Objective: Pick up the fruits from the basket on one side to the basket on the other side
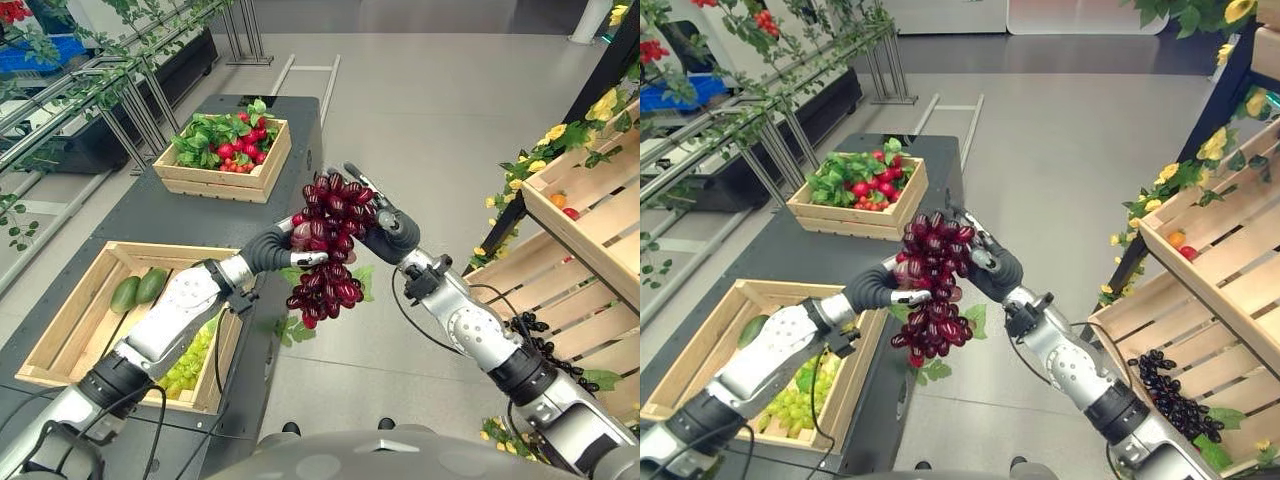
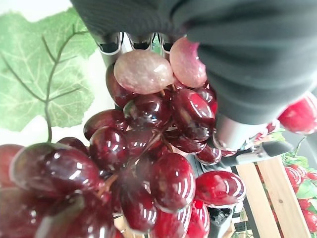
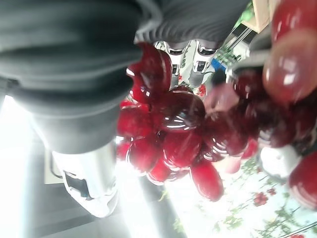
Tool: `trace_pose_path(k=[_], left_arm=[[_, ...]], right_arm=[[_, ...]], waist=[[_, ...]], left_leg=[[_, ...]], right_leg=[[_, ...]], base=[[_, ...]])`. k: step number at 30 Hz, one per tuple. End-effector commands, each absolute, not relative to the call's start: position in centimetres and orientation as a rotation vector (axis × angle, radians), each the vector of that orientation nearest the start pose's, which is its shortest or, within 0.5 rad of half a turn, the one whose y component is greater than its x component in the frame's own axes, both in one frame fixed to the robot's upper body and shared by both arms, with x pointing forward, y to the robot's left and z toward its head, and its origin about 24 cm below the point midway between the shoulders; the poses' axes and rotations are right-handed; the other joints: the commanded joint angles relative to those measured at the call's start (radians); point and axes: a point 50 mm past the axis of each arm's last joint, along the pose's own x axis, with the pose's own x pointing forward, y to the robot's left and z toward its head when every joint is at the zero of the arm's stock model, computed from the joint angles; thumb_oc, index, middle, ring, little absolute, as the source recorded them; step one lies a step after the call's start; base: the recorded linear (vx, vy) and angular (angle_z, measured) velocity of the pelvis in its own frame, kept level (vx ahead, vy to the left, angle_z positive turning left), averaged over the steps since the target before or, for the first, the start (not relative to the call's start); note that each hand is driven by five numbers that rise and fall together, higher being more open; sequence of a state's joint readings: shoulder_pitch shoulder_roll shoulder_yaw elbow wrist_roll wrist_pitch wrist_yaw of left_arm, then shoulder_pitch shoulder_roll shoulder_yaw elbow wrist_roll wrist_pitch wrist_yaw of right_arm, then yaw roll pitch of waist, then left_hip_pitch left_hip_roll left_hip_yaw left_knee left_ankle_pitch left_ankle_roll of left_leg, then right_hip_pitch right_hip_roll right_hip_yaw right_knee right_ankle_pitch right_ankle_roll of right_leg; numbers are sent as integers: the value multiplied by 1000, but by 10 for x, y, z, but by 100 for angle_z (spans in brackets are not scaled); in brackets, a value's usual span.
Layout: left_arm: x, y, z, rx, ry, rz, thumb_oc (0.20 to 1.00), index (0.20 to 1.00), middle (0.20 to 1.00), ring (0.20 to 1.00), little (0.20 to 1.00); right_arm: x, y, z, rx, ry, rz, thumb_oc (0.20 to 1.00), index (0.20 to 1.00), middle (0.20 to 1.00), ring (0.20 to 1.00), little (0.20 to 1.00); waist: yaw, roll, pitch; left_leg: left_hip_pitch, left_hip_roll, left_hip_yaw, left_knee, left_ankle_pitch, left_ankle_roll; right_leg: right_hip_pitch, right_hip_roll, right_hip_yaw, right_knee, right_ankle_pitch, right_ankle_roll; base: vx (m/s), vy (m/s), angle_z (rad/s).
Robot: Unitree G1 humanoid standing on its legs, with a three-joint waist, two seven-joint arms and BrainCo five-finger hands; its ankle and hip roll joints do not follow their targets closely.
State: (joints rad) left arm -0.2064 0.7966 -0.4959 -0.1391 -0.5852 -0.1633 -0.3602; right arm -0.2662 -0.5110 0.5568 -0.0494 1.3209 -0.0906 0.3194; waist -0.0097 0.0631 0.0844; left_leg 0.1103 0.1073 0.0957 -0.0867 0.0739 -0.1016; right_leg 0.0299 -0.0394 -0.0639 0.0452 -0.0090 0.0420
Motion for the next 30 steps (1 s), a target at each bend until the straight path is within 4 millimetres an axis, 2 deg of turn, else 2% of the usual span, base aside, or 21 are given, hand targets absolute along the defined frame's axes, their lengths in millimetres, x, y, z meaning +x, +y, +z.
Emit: trace_pose_path(k=[1, 18, 30], left_arm=[[257, 140, 155, 160, -342, -927, 200, 200, 200, 200, 200], [257, 122, 153, 136, -263, -1076, 200, 200, 200, 200, 200], [254, 116, 139, 134, -201, -1104, 200, 200, 200, 200, 200]], right_arm=[[260, -91, 109, 790, -61, 890, 1000, 1000, 1000, 1000, 1000], [248, -77, 100, 767, 41, 1000, 1000, 1000, 1000, 1000, 1000], [252, -64, 112, 793, 4, 1032, 1000, 1000, 1000, 1000, 1000]], waist=[[3, -63, 5], [-7, -45, 19], [-10, -40, 22]], left_leg=[[9, -63, -34, 30, -64, 33], [16, -63, -38, 28, -74, 33], [7, -64, -32, 33, -68, 36]], right_leg=[[17, -49, -38, -18, 44, 89], [20, -50, -35, -19, 36, 94], [9, -51, -25, -17, 45, 90]], base=[[0, 0, 0], [6, 0, 0], [-11, 2, 0]])
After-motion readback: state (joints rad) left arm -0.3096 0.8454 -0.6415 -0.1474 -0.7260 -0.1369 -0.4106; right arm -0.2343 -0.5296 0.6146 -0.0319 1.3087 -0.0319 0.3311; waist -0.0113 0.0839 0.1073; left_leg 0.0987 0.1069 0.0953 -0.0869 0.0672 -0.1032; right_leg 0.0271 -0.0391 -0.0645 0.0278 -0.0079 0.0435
